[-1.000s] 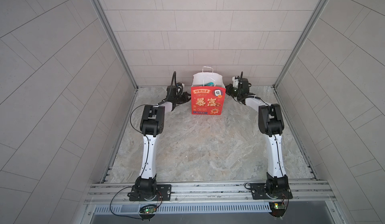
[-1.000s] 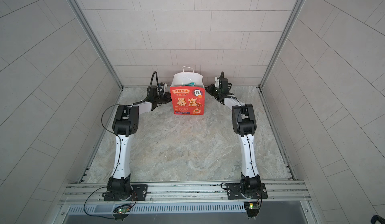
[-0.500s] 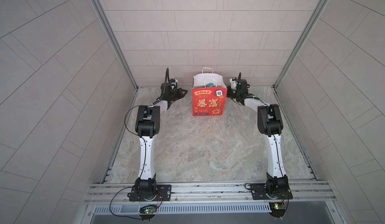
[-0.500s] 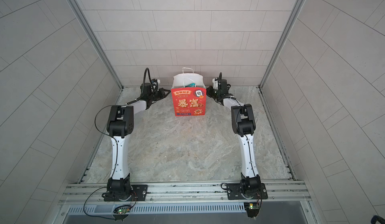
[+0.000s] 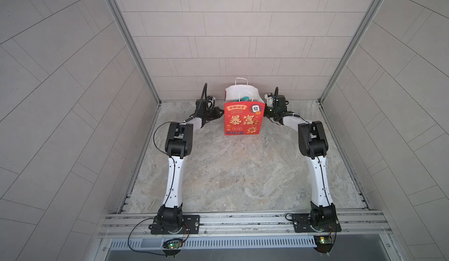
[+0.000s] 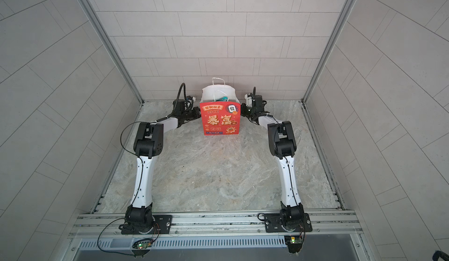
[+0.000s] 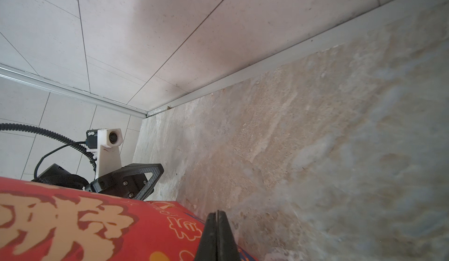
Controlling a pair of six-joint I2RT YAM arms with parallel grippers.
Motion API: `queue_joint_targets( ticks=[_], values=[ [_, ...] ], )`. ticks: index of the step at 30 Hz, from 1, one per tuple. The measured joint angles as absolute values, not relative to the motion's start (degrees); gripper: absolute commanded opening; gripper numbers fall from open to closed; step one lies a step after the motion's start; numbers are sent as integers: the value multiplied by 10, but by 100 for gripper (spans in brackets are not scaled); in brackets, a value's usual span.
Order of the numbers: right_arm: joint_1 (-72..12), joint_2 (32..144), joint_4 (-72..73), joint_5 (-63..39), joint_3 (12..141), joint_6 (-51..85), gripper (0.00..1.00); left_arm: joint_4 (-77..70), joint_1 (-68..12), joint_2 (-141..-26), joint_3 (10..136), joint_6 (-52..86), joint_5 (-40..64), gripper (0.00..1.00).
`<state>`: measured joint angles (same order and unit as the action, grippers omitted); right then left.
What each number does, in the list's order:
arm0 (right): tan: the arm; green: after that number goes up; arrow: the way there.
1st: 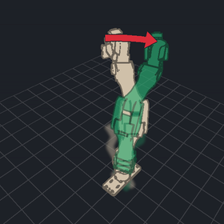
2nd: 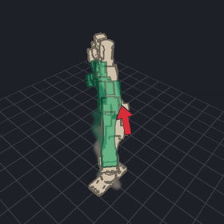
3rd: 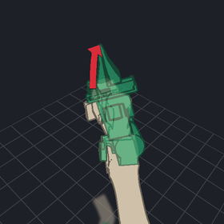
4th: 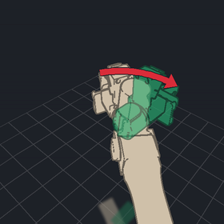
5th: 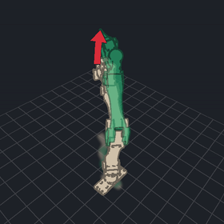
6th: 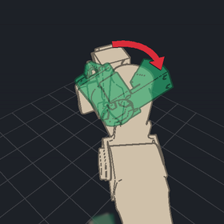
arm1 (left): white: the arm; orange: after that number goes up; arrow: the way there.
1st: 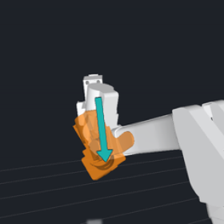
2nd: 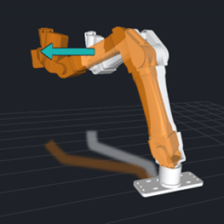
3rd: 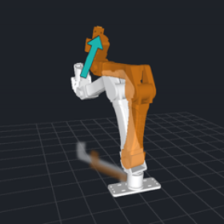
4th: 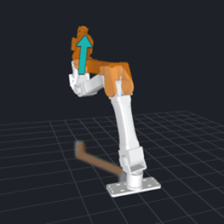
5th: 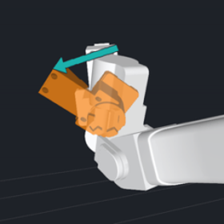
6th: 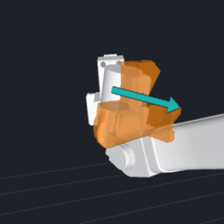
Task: Take the snacks out of the paper bag
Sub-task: Move the paper bag to the center of the table.
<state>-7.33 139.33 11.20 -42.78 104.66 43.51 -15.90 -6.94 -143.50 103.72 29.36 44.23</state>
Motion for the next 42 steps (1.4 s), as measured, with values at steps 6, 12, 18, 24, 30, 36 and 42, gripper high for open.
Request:
queue_joint_targets(
  ticks=[6, 12, 18, 24, 30, 36, 42],
  values=[
    [-91, 1393, 139, -427, 1012, 444, 0, -164, -79, -1432, 1030, 264, 446, 0],
    [-97, 1371, 188, -420, 930, 466, 0, -225, -79, -1368, 907, 265, 436, 0],
    [-103, 1301, 267, -408, 792, 505, 0, -292, -81, -1286, 755, 283, 423, 0],
    [-111, 1200, 342, -392, 643, 531, 0, -337, -82, -1236, 665, 286, 413, 0],
    [-130, 1137, 408, -366, 546, 552, 0, -353, -74, -1220, 637, 288, 409, 0],
    [-164, 1119, 469, -363, 482, 577, 0, -364, -43, -1217, 625, 300, 410, 4],
    [-185, 1089, 483, -368, 439, 581, 0, -330, -11, -1188, 630, 294, 404, 7]
  ],
)
